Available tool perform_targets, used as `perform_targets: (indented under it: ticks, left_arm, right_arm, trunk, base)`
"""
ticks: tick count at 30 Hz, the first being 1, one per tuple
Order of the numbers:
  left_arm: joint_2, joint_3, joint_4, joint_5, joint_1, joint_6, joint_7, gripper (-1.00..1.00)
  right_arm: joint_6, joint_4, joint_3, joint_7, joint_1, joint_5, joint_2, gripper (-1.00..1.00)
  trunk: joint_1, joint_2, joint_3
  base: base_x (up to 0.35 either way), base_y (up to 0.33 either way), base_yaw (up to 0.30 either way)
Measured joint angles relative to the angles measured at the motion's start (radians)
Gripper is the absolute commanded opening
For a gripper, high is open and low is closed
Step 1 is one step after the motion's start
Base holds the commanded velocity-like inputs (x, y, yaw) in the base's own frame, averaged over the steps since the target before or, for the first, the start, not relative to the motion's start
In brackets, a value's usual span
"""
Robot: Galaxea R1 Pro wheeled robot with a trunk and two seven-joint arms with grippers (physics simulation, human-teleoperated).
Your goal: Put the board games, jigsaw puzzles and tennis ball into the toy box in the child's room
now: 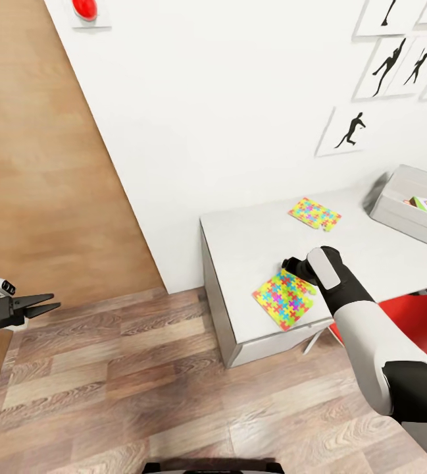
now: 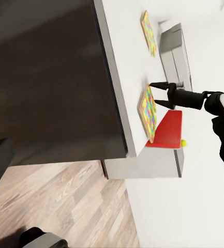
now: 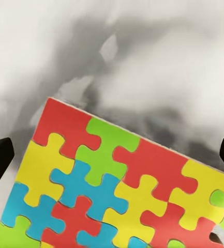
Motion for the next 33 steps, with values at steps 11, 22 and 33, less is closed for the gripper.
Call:
perform_targets:
  ticks: [11,22,33]
  left_arm:
    - [-0.001,0.000,0.000,0.000,0.000,0.000,0.000,1.00]
    - [-0.001,0.000,0.000,0.000,0.000,0.000,0.000,1.00]
    - [0.000,0.000,0.000,0.000,0.000,0.000,0.000,1.00]
  right_arm:
    - [0.000,0.000,0.000,0.000,0.000,0.000,0.001,1.00]
    - [0.000,0.000,0.000,0.000,0.000,0.000,0.002,1.00]
    - [0.000,0.000,-0.001,0.000,0.000,0.000,0.001,1.00]
  trunk:
    - [0.000,0.000,0.000]
    - [0.000,0.000,0.000]
    - [0.000,0.000,0.000]
  base:
    - [-0.071,0.091,0.000]
    - [-0.002,0.108,0.000]
    - [-0.056,0.037,0.000]
